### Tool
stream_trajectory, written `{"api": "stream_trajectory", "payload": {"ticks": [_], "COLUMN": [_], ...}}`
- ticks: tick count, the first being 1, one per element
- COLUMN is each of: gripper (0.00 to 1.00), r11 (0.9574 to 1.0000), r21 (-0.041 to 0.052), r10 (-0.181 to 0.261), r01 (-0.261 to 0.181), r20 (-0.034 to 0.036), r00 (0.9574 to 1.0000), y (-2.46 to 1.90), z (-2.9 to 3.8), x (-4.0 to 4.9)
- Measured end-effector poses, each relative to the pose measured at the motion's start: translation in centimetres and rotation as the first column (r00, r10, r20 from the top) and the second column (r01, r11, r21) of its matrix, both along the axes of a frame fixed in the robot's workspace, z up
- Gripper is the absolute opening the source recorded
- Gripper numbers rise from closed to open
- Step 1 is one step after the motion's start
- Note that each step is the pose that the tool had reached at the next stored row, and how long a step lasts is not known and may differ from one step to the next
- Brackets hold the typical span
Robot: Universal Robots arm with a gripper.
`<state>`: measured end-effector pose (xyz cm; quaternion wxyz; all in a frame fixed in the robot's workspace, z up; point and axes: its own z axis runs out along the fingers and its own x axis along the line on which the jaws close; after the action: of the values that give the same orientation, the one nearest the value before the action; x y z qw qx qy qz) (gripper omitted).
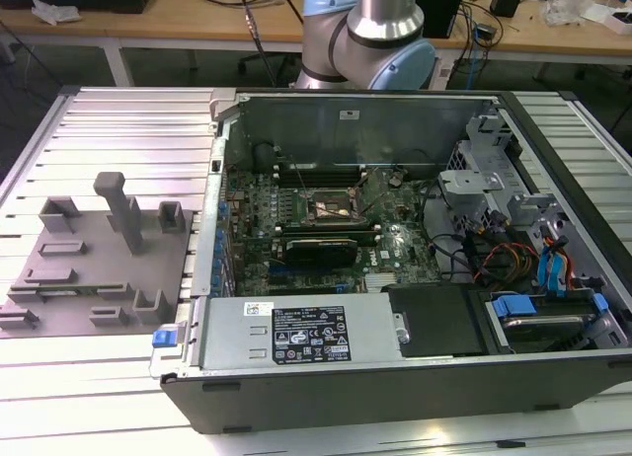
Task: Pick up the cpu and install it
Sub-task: 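Pick up the cpu and move it towards the insertion slot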
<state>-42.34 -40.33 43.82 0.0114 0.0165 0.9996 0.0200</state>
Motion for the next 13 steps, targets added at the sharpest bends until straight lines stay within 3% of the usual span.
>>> {"api": "stream_trajectory", "payload": {"ticks": [5, 6, 8, 12, 13], "gripper": [0.55, 0.55, 0.55, 0.55, 0.55], "r11": [1.0000, 1.0000, 1.0000, 1.0000, 1.0000], "r21": [-0.0002, -0.0003, -0.0003, -0.0006, -0.0006], "r10": [0.000, 0.000, 0.000, 0.000, 0.000], "r01": [0.000, 0.000, 0.000, 0.000, 0.000], "r20": [0.0001, 0.0001, 0.0002, 0.0001, 0.0000], "r00": [1.0000, 1.0000, 1.0000, 1.0000, 1.0000], "y": [0.05, 0.08, 0.10, 0.16, 0.16], "z": [1.64, 2.37, 3.19, 4.60, 4.69], "x": [0.00, 0.00, 0.00, 0.00, 0.00]}}
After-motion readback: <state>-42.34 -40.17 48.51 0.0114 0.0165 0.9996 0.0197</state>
